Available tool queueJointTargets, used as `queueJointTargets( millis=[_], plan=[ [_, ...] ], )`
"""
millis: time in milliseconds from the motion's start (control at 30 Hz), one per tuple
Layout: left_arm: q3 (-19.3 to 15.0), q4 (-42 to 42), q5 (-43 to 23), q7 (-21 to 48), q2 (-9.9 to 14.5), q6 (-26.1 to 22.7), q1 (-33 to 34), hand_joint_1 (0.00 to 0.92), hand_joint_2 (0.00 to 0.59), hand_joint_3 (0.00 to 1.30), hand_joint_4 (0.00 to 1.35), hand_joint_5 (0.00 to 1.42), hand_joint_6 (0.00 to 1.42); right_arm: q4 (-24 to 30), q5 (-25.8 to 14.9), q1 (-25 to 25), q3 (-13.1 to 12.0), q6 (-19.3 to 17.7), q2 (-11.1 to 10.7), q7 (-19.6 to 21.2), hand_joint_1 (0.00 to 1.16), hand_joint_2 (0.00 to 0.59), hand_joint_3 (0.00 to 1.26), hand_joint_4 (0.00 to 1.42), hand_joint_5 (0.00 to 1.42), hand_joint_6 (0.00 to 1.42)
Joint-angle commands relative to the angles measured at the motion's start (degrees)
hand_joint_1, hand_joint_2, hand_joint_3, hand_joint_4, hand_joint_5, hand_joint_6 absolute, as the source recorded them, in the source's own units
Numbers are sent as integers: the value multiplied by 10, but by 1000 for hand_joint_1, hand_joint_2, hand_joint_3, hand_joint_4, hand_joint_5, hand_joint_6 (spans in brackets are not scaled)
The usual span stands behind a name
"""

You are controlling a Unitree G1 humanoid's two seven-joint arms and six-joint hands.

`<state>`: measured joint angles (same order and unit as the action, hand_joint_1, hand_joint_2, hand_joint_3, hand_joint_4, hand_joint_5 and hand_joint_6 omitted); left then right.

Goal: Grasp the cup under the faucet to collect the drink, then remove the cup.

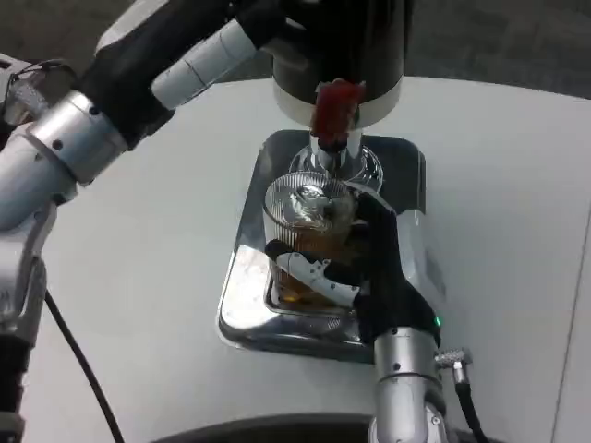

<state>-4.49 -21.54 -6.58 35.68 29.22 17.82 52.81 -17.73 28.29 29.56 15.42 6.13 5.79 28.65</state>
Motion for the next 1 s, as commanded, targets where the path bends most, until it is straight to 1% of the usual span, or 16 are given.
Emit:
queueJointTargets(
  millis=[33,300,467,600,833,1000],
  plan=[
    [-26,49,-26,-2,14,-22,-37,0,14,259,342,460,394,22,-3,-27,-11,3,9,7,835,256,528,615,727,463],
    [-51,101,-41,-1,30,-49,-90,0,14,260,356,474,414,81,1,-64,-18,11,9,0,839,255,547,638,753,486],
    [-79,134,-56,-10,41,-67,-139,0,14,264,357,474,416,130,5,-89,-20,20,5,-10,839,249,573,654,778,497],
    [-98,157,-63,-16,45,-77,-173,0,14,271,360,488,419,163,6,-110,-21,21,-3,-21,839,248,582,654,792,510],
    [-127,193,-62,-30,53,-80,-246,0,17,272,369,491,422,254,11,-175,-18,25,-20,-48,846,239,598,694,813,517],
    [-151,214,-61,-49,50,-78,-306,0,22,273,371,491,424,303,12,-210,-24,30,-31,-72,848,238,612,708,835,534]
  ],
)
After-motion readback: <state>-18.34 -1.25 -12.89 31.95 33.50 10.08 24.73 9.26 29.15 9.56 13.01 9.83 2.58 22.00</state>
